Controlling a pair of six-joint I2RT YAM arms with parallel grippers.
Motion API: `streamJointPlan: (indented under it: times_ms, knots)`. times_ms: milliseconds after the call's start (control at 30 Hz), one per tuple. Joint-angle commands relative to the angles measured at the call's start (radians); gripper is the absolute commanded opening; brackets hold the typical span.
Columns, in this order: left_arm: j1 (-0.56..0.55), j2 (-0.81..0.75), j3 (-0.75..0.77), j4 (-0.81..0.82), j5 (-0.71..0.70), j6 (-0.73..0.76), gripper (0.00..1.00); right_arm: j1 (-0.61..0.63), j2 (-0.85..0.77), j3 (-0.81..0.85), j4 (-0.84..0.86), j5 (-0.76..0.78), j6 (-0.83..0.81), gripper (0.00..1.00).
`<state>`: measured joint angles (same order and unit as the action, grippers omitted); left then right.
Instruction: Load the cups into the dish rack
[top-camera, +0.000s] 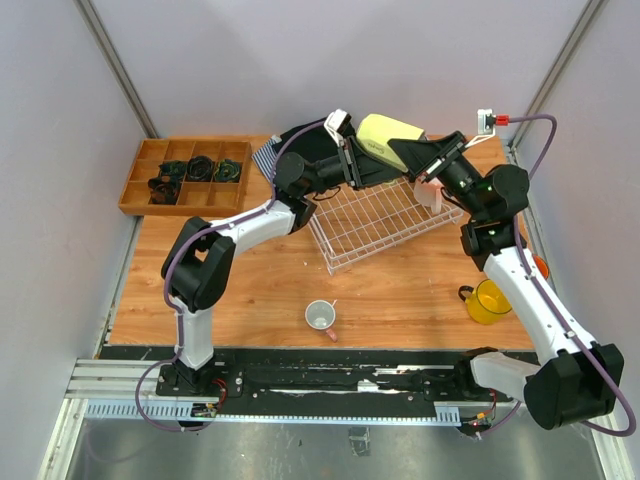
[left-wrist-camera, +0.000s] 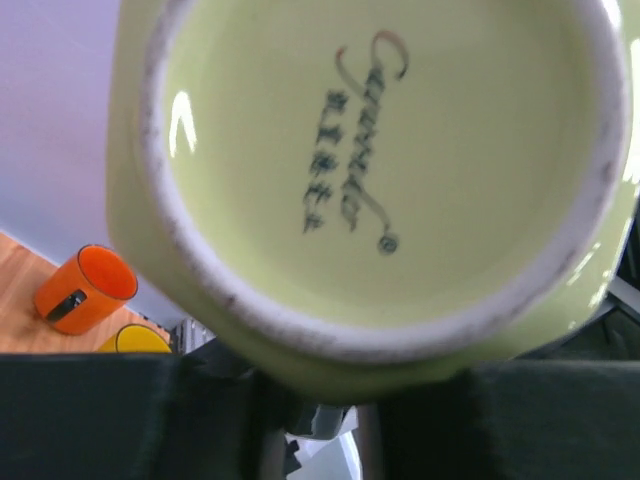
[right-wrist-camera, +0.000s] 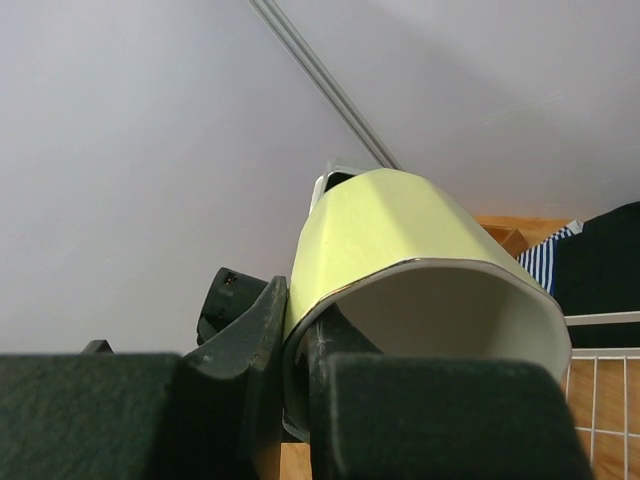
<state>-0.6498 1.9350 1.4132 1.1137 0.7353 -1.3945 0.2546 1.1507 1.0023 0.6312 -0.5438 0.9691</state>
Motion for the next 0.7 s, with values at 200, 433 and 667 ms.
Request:
streamJointPlan:
  times_ms: [200,433,667]
  knots:
    - [-0.016,-0.055,-0.006,0.074,-0.053,-0.006,0.01,0.053,-0.006,-0.034,-0.062,-0.032,-0.095,0.01]
    - [0.002,-0.107,-0.046,-0.065,-0.072,0.091,0.00,0.051,-0.028,-0.042,-0.111,-0.004,-0.140,0.34]
    - [0.033,-0.151,-0.097,-0.195,-0.103,0.176,0.01,0.018,-0.069,-0.050,-0.176,0.034,-0.181,0.62]
